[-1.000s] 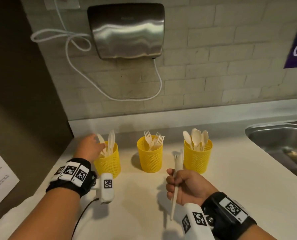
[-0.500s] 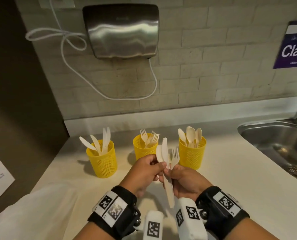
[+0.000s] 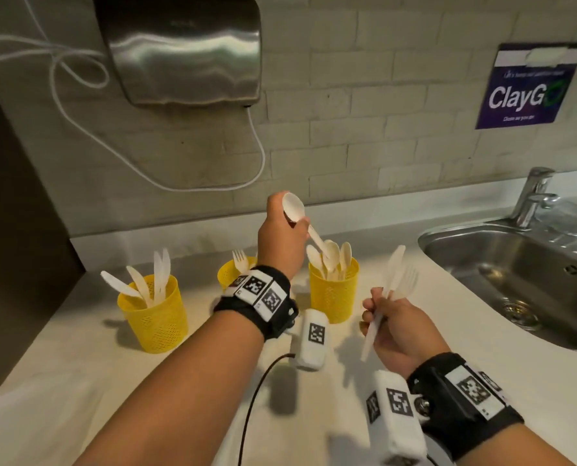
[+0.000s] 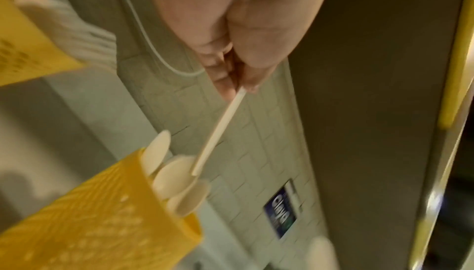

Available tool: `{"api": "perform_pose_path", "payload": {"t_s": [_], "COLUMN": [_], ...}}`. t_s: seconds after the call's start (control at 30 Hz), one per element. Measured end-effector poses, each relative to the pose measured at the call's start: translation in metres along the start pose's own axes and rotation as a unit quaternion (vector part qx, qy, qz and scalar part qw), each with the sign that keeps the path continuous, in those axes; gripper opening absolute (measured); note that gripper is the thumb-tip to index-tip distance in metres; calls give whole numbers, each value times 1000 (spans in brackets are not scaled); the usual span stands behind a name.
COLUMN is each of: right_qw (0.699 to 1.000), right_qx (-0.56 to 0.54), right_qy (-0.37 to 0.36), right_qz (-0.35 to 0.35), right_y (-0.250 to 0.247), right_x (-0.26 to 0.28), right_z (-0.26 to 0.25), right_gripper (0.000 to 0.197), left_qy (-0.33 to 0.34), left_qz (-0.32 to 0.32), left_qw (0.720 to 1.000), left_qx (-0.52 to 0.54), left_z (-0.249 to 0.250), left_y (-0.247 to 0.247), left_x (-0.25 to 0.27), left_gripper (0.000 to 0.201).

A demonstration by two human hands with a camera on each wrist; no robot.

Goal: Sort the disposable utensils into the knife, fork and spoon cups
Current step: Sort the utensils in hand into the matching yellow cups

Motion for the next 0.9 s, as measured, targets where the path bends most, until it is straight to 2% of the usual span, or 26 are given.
{"api": "perform_pose_path", "payload": {"t_s": [0.1,0.17,0.2,0.23,0.33,0.37,0.43,0.5,0.53,0.57,0.7,0.83,0.9], "right_qw": [1000,1000,999,999,997,995,988,975,969,963,947,955,951], "right_qx": [-5,-2,2,9,37,47,69,96,110,122,152,186,198], "right_qy": [19,27,34,39,43,48,72,102,113,122,128,12,-42], "right_qz": [14,9,2,-7,-47,-68,-118,-170,-191,-209,-253,-232,-236], "right_y": [-15,-20,-19,-19,-10,-4,14,35,45,54,83,116,139], "right_x": [2,5,6,7,7,8,10,14,16,18,20,10,6], "right_z": [-5,-10,-11,-13,-11,-8,2,14,20,26,43,35,26], "right_gripper": [21,21,21,20,19,19,20,19,19,19,25,25,24], "left_qy": [5,-10,-6,7,35,17,-80,-200,-230,-241,-234,-142,-83], "left_qz": [-84,-167,-189,-187,-117,-128,-228,-323,-334,-320,-200,4,94], "left_qw": [992,975,967,964,979,983,969,922,905,903,929,978,988], "left_qx": [-96,-146,-170,-186,-163,-133,-44,79,126,154,204,154,92], "left_z": [-14,-28,-33,-34,-24,-21,-19,-20,-22,-26,-38,-33,-25], "left_y": [33,48,48,47,27,21,12,2,-6,-15,-62,-133,-175], "left_x": [0,7,10,12,18,23,41,63,68,70,58,20,0], "left_gripper": [52,57,58,59,47,38,18,14,13,13,17,20,21]}}
Point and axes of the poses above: each hand's wrist, its own x-axis away from the middle knuckle, its own y-axis out of the palm, z = x × y, the point moved 3 cm from there along -x, towards the middle knuckle, and after that the axes turned 6 degrees about z, right-handed, at the moved point
